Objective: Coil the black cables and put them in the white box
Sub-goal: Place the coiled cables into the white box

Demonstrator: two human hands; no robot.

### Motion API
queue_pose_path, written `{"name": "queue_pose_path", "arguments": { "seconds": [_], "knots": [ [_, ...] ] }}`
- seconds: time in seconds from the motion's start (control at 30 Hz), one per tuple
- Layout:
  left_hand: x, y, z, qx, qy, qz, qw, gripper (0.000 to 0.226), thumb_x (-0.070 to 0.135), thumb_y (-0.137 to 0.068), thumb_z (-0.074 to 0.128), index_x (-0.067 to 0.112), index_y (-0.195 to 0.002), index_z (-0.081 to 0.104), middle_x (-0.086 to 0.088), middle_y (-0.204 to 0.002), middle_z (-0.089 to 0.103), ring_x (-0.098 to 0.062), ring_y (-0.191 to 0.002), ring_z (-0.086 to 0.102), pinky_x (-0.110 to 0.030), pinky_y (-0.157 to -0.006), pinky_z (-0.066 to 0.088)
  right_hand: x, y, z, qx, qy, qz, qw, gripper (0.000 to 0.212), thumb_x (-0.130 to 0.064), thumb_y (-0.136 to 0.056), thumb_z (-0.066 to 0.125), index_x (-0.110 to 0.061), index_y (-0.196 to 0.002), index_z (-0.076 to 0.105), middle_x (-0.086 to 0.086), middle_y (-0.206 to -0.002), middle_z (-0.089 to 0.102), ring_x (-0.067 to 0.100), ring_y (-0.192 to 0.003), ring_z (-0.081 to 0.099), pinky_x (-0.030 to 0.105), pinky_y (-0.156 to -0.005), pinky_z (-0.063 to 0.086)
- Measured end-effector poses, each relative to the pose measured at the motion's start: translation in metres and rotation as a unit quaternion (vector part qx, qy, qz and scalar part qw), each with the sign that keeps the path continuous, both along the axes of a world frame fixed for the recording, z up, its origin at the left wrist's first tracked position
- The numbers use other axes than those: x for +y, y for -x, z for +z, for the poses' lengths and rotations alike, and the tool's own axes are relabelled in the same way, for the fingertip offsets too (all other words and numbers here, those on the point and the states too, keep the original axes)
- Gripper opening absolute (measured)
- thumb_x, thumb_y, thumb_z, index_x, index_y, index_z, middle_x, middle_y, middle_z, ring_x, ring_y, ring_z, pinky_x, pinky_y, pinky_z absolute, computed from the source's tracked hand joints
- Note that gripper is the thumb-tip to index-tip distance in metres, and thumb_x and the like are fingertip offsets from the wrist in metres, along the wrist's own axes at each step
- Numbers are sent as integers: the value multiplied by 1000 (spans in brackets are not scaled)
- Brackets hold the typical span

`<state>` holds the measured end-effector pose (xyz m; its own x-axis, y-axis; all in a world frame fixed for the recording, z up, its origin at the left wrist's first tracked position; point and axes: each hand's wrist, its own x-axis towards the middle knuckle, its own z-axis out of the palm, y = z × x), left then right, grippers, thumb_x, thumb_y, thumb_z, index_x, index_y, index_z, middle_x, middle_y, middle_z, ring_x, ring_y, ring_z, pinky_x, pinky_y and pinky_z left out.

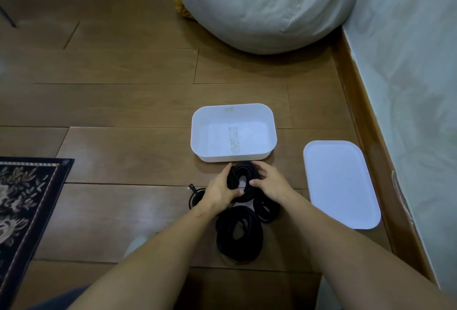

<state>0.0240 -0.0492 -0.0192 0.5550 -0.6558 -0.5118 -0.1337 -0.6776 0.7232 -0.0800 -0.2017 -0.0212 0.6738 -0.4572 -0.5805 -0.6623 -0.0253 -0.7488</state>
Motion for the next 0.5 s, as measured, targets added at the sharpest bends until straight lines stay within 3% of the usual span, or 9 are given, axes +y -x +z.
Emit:
{"name": "queue_pose_path", "arguments": {
  "seconds": [0.07, 0.17, 0.4, 0.5],
  "knots": [
    [5, 2, 9, -7, 18, 4, 1000, 89, 20, -84, 80, 27, -158, 31, 11, -130, 61, -11, -123, 57, -18, -94, 42, 3, 3, 10, -24, -18, -9, 1000, 67, 3, -87, 70, -17, -147, 46, 4, -141, 58, 19, -135, 51, 42, -114, 41],
    [10, 1, 34, -28, 46, 0, 999, 82, 16, -85, 80, 25, -154, 38, 11, -122, 59, -13, -123, 57, -25, -100, 44, 6, 7, 34, -61, -23, -22, 998, 60, 7, -88, 68, -19, -139, 52, 2, -134, 62, 15, -130, 54, 34, -109, 44],
    [1, -32, 84, -44, 92, 9, 995, 91, 19, -83, 82, 25, -159, 30, 6, -144, 54, -19, -128, 56, -40, -112, 44, 1, -18, 95, -127, 23, -31, 991, 57, 6, -90, 66, -17, -140, 53, -2, -123, 63, 9, -120, 55, 7, -72, 47],
    [-9, -54, 94, -38, 108, 5, 993, 93, 18, -85, 81, 24, -160, 27, 10, -137, 50, -19, -128, 54, -40, -111, 44, -8, -40, 105, -131, 46, -48, 989, 54, 1, -89, 69, -22, -137, 55, -3, -124, 66, 10, -120, 59, 11, -72, 45]
  ]
}}
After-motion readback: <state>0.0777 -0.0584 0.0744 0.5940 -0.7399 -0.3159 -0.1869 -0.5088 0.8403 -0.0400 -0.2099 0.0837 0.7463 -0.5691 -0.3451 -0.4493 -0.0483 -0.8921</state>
